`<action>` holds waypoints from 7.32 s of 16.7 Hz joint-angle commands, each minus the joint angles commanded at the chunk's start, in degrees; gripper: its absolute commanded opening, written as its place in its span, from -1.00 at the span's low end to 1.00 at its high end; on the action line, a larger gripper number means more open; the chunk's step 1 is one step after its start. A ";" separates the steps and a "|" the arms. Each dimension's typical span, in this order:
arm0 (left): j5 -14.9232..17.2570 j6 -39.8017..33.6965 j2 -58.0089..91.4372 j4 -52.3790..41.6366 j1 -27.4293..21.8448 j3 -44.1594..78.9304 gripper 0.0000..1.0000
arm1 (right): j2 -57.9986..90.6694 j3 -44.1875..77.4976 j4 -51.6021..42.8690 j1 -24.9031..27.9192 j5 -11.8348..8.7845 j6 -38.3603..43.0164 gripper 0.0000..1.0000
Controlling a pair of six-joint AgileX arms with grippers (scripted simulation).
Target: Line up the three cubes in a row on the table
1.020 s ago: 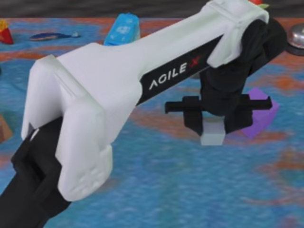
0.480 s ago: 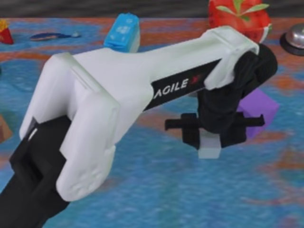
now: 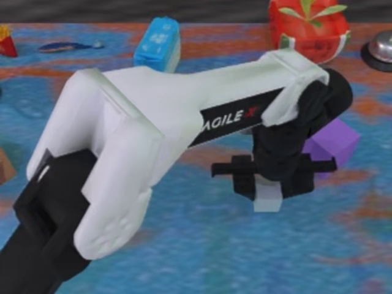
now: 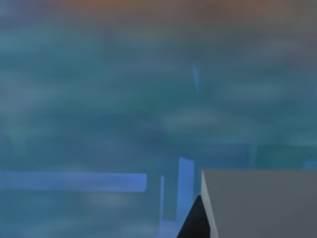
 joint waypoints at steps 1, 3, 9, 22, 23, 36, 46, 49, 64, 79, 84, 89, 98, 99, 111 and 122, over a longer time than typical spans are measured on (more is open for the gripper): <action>0.00 0.00 0.00 0.00 0.00 0.00 -0.70 | 0.00 0.00 0.00 0.00 0.00 0.00 1.00; 0.00 0.00 0.00 0.00 0.00 0.00 -0.40 | 0.00 0.00 0.00 0.00 0.00 0.00 1.00; 0.00 0.00 0.00 0.00 0.00 0.00 0.51 | 0.00 0.00 0.00 0.00 0.00 0.00 1.00; -0.01 0.00 0.00 -0.21 0.06 0.21 1.00 | 0.00 0.00 0.00 0.00 0.00 0.00 1.00; -0.07 -0.06 0.01 -1.00 0.08 1.01 1.00 | 0.00 0.00 0.00 0.00 0.00 0.00 1.00; -0.03 -0.25 -0.49 -15.26 0.61 14.69 1.00 | 0.00 0.00 0.00 0.00 0.00 0.00 1.00; 0.18 31.32 -2.73 -13.05 11.68 9.93 1.00 | 0.00 0.00 0.00 0.00 0.00 0.00 1.00; 0.42 50.62 -3.87 -12.19 17.58 6.19 1.00 | 0.00 0.00 0.00 0.00 0.00 0.00 1.00; 1.28 100.62 -10.46 -7.09 35.50 -4.70 1.00 | 0.00 0.00 0.00 0.00 0.00 0.00 1.00; 1.33 100.76 -6.11 10.57 35.60 -18.00 1.00 | 0.00 0.00 0.00 0.00 0.00 0.00 1.00; 1.33 100.76 -6.11 10.57 35.60 -18.00 0.55 | 0.00 0.00 0.00 0.00 0.00 0.00 1.00; 1.33 100.76 -6.11 10.57 35.60 -18.00 -0.21 | 0.00 0.00 0.00 0.00 0.00 0.00 1.00; 1.33 100.76 -6.11 10.57 35.60 -18.00 -1.00 | 0.00 0.00 0.00 0.00 0.00 0.00 1.00; 1.33 100.76 -6.11 10.57 35.60 -18.00 -1.00 | 0.00 0.00 0.00 0.00 0.00 0.00 1.00; 1.97 100.28 -10.43 -2.63 36.34 -8.78 -1.00 | 0.00 0.00 0.00 0.00 0.00 0.00 1.00; 2.09 99.40 -12.58 -4.26 26.29 -9.17 -1.00 | 0.00 0.00 0.00 0.00 0.00 0.00 1.00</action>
